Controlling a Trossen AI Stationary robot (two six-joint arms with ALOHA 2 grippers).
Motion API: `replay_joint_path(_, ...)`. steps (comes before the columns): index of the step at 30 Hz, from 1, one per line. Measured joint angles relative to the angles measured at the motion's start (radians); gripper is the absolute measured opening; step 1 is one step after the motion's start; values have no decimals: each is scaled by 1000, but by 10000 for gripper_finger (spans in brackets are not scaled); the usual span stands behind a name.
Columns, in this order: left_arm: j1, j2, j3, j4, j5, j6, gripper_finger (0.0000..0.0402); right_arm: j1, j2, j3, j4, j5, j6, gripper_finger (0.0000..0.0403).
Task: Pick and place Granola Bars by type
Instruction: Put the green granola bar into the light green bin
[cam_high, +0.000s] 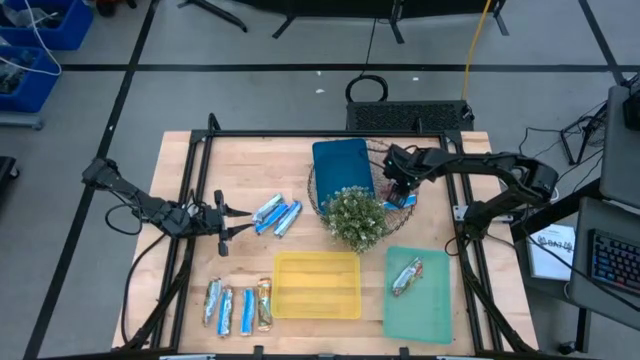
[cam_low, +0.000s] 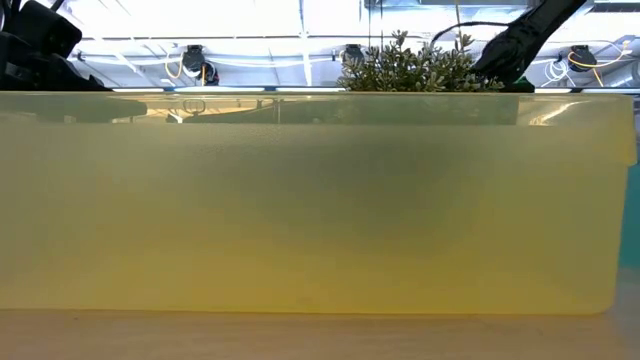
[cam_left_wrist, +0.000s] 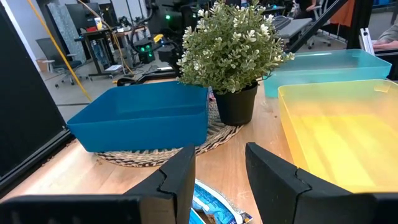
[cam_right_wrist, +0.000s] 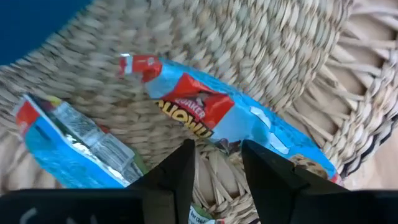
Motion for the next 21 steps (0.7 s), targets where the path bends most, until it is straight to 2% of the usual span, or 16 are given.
replay_joint_path(6, 0, 0, 0, 0, 0, 0, 145, 0, 0, -26, 9, 52, 0, 125)
replay_joint_path(14, 0, 0, 0, 0, 0, 0, 145, 0, 0, -26, 17, 52, -16, 120)
replay_joint_path(17, 0, 0, 0, 0, 0, 0, 145, 0, 0, -26, 18, 52, -17, 95)
replay_joint_path(21, 0, 0, 0, 0, 0, 0, 145, 0, 0, -26, 18, 54, -34, 27)
